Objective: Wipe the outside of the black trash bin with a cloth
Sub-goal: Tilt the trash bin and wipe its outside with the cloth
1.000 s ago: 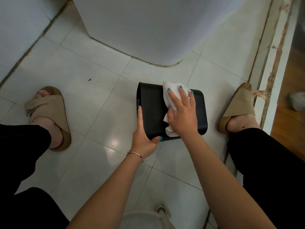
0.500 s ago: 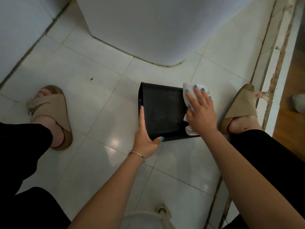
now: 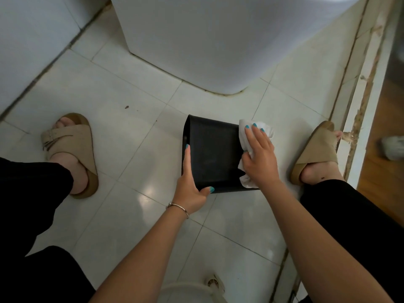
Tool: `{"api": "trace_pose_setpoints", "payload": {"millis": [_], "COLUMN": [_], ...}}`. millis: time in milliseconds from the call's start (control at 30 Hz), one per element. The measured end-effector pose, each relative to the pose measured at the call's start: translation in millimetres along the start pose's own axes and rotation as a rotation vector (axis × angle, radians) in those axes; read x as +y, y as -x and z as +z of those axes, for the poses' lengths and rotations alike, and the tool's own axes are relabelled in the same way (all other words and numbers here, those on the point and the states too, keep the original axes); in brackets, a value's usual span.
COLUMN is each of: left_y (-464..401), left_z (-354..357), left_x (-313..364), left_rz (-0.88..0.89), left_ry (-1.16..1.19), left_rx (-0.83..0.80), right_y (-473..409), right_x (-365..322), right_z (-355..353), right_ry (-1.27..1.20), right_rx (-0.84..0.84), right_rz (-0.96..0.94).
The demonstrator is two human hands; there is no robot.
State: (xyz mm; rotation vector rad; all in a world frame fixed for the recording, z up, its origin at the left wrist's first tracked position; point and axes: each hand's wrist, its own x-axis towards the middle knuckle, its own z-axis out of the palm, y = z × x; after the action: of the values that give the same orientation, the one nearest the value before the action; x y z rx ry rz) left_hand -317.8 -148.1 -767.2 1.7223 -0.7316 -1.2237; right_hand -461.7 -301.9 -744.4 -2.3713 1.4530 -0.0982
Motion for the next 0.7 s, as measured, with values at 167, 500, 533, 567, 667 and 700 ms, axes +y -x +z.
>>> {"api": "trace_pose_setpoints", "payload": {"millis": [167,500,533,567,667,700], "left_y": [-5,-6,-6,-6,-7,-8], "left_z": [-1,1,1,1,2,3], "left_x": [2,-2,-2,-2,-1,0], "left_rz": [0.001,0.002,0.006,0.006,-0.001,-0.005], "left_ry": [-0.007,-0.049,-0.053,-0.051,-0.082,-0.107], "left_rx": [-0.004,0.013,0.019,0.022,0.026,0.031], "right_y": [-7,6,7,8,10,11], "right_x": [6,-32,-41,-50,-82,-93], "right_z": [3,23,26,29,39,41], "right_ry": [0.071,0.004,-0.016,-0.033,-0.064,-0.057], "right_rx": [-0.009,0.071,0.077,0.082,0.063,0.041], "right_rz": [0.062,-0.055,-0.066,-0.078,-0.139,-0.156]}}
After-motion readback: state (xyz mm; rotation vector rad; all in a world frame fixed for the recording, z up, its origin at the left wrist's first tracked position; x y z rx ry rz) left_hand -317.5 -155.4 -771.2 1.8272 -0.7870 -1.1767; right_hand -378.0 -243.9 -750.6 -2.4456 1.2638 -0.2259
